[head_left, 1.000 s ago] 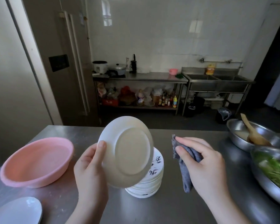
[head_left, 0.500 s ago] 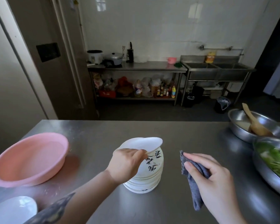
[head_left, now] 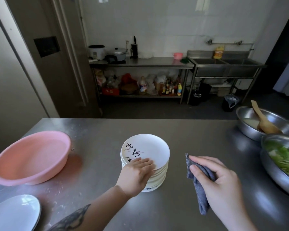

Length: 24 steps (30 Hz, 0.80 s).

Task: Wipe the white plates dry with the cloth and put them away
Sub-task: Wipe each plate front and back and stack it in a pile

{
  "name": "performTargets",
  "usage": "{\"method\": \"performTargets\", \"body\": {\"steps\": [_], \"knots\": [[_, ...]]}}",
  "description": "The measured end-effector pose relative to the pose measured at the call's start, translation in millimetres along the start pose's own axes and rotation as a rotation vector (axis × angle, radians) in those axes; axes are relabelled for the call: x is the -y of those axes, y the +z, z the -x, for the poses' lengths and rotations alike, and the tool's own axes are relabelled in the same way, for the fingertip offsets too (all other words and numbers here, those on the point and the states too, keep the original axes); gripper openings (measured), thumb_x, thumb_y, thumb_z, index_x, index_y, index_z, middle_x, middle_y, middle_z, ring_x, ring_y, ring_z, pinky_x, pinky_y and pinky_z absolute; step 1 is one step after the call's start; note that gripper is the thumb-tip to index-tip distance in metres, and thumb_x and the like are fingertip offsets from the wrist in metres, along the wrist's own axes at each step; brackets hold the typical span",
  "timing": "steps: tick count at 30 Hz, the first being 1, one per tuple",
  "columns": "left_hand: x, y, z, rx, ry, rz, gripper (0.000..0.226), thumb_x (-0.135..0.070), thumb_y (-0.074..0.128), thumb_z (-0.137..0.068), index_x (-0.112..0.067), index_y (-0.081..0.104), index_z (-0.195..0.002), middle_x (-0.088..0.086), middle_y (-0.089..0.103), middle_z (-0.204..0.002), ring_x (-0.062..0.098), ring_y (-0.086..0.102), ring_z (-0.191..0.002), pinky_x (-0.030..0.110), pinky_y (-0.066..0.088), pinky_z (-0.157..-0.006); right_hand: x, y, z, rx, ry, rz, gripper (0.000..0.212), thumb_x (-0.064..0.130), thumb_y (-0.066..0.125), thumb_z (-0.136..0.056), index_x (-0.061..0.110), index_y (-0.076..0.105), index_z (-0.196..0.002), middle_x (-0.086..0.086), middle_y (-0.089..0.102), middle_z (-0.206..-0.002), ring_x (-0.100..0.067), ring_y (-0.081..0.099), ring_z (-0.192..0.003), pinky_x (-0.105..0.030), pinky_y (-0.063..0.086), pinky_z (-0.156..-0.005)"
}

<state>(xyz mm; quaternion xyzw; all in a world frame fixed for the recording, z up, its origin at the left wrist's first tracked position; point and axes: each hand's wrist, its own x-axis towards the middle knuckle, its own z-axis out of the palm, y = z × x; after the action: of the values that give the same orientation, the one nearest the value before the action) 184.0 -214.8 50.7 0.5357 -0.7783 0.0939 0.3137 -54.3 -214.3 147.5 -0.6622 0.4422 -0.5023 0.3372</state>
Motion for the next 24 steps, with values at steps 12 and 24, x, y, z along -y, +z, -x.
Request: {"method": "performTargets", "body": {"steps": [12,24], "knots": [[-35,-19,21,0.064,-0.459,0.100,0.032,-0.030,0.051,-0.097,-0.026,0.064,-0.126,-0.014,0.053,-0.141,0.003,0.044,-0.133,0.016,0.014,-0.115,5,8,22,0.139,-0.027,-0.057,0.030,-0.002,0.073,-0.078,0.027,0.077,-0.085,0.018,0.069,-0.094,0.001,0.065,-0.088,-0.004,0.044,-0.074],[-81,-147,252,-0.288,-1.367,-0.083,0.026,-0.019,0.066,-0.089,-0.037,0.069,-0.108,-0.026,0.050,-0.135,-0.012,0.056,-0.090,0.021,0.042,-0.077,2,127,86,0.615,-0.127,-0.044,0.042,-0.002,0.081,-0.068,0.036,0.071,-0.082,0.015,0.068,-0.094,0.000,0.061,-0.094,-0.005,0.040,-0.083]]}}
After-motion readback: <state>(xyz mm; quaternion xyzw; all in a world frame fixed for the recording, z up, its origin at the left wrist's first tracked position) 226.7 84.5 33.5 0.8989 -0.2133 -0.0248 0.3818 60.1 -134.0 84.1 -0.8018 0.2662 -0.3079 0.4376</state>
